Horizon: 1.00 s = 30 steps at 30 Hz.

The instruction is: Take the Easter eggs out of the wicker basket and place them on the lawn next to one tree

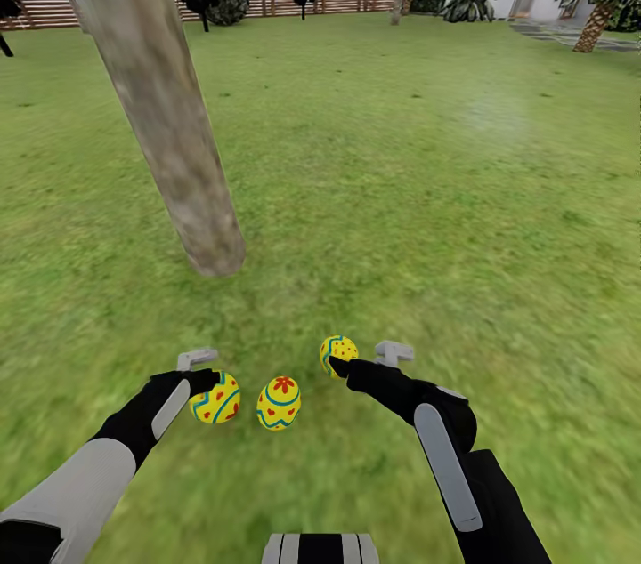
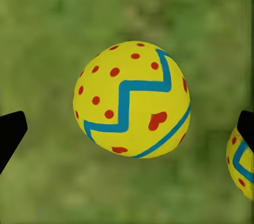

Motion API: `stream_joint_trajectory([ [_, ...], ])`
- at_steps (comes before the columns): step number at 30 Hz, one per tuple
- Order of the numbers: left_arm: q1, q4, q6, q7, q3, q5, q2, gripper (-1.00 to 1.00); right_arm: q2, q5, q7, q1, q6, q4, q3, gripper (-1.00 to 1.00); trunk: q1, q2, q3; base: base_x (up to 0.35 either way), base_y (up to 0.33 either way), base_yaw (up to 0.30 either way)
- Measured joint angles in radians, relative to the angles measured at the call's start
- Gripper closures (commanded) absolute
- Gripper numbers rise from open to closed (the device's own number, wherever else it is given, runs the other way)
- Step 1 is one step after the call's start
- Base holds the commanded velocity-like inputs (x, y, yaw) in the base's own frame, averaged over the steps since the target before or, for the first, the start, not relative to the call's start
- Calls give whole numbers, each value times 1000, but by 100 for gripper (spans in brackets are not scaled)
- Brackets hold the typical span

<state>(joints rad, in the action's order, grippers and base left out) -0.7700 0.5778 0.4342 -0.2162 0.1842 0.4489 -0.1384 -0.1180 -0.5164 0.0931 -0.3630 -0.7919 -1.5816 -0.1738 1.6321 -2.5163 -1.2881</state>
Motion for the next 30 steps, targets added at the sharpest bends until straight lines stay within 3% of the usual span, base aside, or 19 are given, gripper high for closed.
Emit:
stream_joint_trajectory([
  [14, -4, -3, 31, -5, 0, 1, -1, -100, 0, 1, 1, 0, -1, 3, 3, -100, -6, 3, 54, 0, 0, 0],
  [22, -6, 1, 83, -8, -3, 3, -3, -100, 4, 3, 4, 0, -2, 3, 10, -100, -10, 5, 85, 0, 0, 0],
  [25, -6, 2, 87, -4, -3, 4, -4, -100, 27, 5, 8, 0, -2, 4, 11, -100, -11, 6, 97, 0, 0, 0],
  [30, -2, 2, 92, -1, -2, 2, -16, -100, 105, 5, 15, 0, -4, 1, 19, -100, -13, 7, 116, 0, 0, 0],
])
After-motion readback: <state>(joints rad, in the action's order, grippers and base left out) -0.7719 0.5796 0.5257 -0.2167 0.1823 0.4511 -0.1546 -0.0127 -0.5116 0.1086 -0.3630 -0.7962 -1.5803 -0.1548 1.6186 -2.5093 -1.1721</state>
